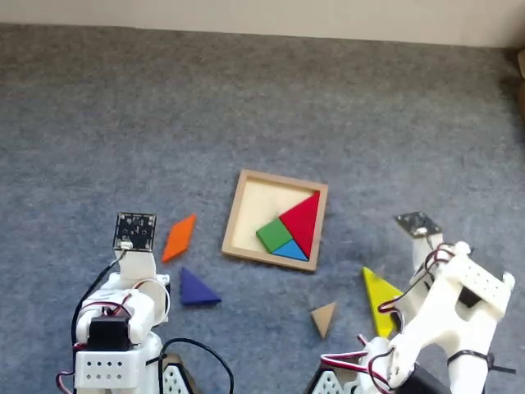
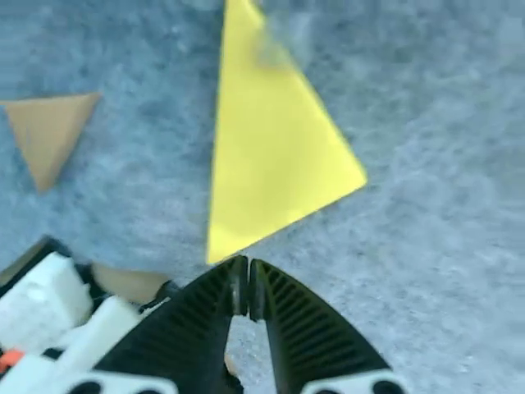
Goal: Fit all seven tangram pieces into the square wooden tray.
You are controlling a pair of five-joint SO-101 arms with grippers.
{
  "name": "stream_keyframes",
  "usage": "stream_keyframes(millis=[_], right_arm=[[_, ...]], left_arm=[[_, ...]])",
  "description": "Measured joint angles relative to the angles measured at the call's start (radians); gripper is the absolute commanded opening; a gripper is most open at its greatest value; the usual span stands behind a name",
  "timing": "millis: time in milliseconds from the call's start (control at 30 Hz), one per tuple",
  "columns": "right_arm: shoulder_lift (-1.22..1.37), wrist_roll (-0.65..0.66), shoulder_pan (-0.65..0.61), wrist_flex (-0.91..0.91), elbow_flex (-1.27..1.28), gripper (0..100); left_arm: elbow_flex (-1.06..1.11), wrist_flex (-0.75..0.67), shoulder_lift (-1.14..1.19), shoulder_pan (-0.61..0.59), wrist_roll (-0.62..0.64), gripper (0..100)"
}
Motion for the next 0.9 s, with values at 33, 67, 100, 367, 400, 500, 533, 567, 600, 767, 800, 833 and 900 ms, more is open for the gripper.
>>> stream_keyframes(millis=[33, 67, 100, 367, 400, 500, 533, 567, 600, 767, 800, 833, 900], right_arm=[[0.000, 0.018, 0.009, -0.014, 0.015, 2.1], [0.000, 0.035, 0.014, -0.034, 0.034, 2.1], [0.000, 0.049, 0.015, -0.044, 0.052, 2.1], [-0.017, 0.055, -0.015, -0.155, 0.160, 2.1], [-0.018, 0.043, -0.028, -0.169, 0.170, 2.1], [-0.005, -0.021, -0.095, -0.226, 0.193, 2.1], [-0.014, -0.052, -0.115, -0.232, 0.199, 2.1], [-0.005, -0.087, -0.138, -0.236, 0.198, 2.1], [-0.008, -0.126, -0.161, -0.239, 0.198, 2.1], [-0.008, -0.305, -0.298, -0.239, 0.160, 2.1], [-0.008, -0.339, -0.330, -0.241, 0.144, 2.1], [-0.008, -0.374, -0.362, -0.244, 0.124, 2.1], [-0.008, -0.439, -0.428, -0.247, 0.078, 2.1]], left_arm=[[0.000, 0.000, 0.000, 0.000, 0.000, 1], [0.000, 0.000, 0.000, 0.000, 0.000, 1], [0.000, 0.000, 0.000, 0.000, 0.000, 1], [0.000, 0.000, 0.000, 0.000, 0.000, 1], [0.000, 0.000, 0.000, 0.000, 0.000, 1], [0.000, 0.000, 0.000, 0.000, 0.000, 1], [0.000, 0.000, 0.000, 0.000, 0.000, 1], [0.000, 0.000, 0.000, 0.000, 0.000, 1], [0.000, 0.000, 0.000, 0.000, 0.000, 1], [0.000, 0.000, 0.000, 0.000, 0.000, 1], [0.000, 0.000, 0.000, 0.000, 0.000, 1], [0.000, 0.000, 0.000, 0.000, 0.000, 1], [0.000, 0.000, 0.000, 0.000, 0.000, 1]])
